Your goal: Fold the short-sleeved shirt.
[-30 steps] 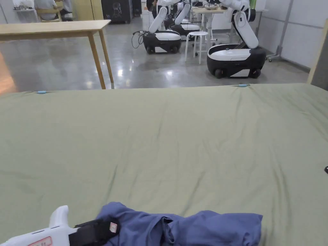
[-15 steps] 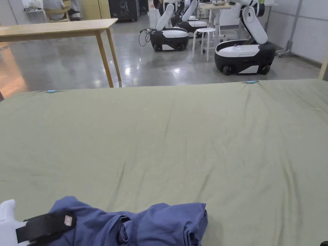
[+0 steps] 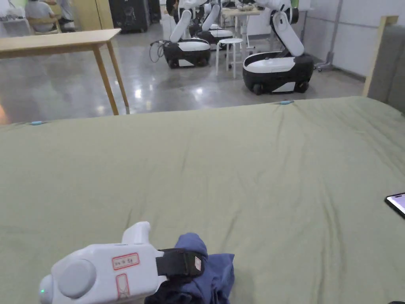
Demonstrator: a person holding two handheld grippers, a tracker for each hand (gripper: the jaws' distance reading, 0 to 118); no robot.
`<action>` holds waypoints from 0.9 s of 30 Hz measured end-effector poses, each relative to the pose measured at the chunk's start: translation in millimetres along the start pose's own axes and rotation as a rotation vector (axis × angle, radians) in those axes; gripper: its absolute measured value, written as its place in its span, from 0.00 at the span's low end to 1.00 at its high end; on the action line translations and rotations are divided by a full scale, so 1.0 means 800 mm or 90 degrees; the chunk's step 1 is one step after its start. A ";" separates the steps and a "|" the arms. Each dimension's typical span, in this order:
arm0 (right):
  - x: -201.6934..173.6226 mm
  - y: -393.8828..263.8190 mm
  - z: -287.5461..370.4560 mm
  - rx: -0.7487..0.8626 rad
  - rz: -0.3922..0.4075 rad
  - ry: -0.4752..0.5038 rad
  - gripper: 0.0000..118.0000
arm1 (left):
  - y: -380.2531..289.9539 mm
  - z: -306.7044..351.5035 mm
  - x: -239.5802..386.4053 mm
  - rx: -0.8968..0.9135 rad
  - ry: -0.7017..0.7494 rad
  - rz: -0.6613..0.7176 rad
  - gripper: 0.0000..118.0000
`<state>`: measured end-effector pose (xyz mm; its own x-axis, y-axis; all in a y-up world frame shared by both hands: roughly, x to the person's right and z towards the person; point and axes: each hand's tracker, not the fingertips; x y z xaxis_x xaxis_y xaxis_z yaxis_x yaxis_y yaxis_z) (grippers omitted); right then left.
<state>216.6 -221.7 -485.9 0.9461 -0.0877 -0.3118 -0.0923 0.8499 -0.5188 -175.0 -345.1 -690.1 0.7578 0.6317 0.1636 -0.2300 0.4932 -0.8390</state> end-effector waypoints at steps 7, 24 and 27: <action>0.016 -0.006 0.009 0.004 -0.026 -0.022 0.00 | -0.020 -0.028 0.004 -0.002 0.030 0.010 0.19; 0.016 -0.006 -0.003 -0.008 -0.020 -0.013 0.00 | 0.024 0.108 0.048 0.165 -0.190 0.018 0.74; 0.014 -0.005 -0.009 -0.005 -0.020 -0.007 0.00 | 0.007 0.153 0.030 0.214 -0.165 -0.016 0.00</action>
<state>225.1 -230.3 -493.0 0.9517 -0.1082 -0.2874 -0.0654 0.8430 -0.5339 -232.6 -254.0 -627.7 0.5969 0.7253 0.3429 -0.4318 0.6506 -0.6247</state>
